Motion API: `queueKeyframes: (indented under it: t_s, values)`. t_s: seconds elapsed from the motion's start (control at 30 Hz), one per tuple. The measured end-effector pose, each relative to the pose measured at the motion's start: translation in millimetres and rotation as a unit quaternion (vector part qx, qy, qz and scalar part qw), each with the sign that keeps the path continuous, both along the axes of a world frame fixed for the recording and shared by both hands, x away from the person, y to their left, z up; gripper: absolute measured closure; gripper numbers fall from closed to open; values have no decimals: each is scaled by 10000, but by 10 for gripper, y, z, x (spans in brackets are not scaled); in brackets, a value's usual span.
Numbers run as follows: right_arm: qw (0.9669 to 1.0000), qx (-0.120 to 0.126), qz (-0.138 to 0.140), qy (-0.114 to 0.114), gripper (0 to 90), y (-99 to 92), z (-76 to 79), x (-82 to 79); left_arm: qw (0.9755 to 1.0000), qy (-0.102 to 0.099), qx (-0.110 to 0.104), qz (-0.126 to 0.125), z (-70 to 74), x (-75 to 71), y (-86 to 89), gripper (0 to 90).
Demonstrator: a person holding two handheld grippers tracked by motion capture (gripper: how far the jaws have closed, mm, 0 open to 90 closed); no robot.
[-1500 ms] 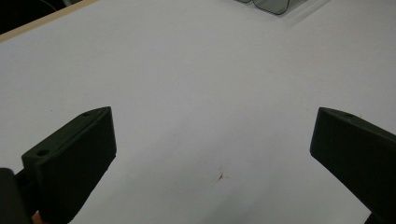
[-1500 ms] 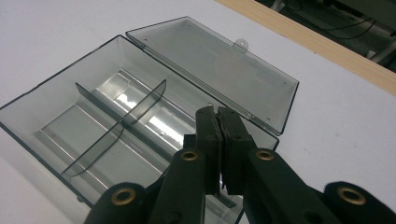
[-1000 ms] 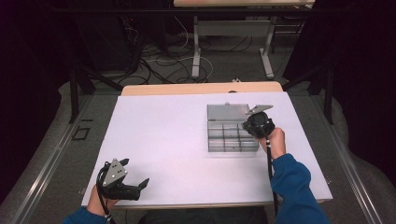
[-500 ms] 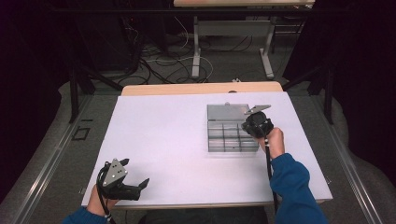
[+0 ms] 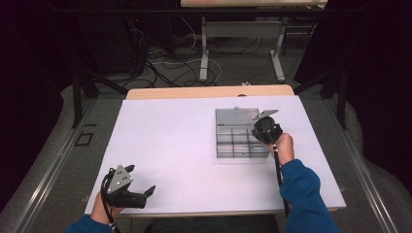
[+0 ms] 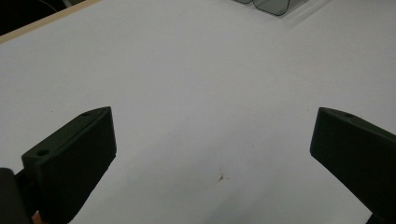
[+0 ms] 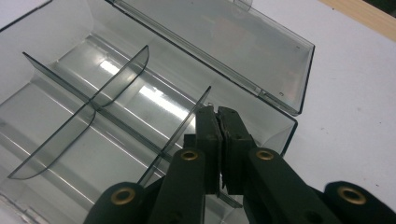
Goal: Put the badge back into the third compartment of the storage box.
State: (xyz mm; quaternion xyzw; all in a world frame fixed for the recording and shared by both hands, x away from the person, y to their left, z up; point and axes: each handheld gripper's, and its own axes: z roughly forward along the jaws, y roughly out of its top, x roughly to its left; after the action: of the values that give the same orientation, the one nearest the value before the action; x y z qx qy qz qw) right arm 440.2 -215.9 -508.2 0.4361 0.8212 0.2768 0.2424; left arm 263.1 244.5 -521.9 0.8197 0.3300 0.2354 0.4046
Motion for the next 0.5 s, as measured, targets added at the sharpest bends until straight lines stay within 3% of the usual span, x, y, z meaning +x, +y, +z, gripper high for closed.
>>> queueKeyframes:
  t_s: [0.2,0.37,0.5]
  values:
    - [9998,-201,6,22,886,32,-86,12,10000,-6,-11,2,0,0,2,4]
    - [9998,-188,-31,17,886,10,-126,21,10000,68,-31,-1,-2,-2,-4,5]
    - [9997,-236,-59,-23,886,7,-132,28,10000,10,-10,8,-4,1,0,5]
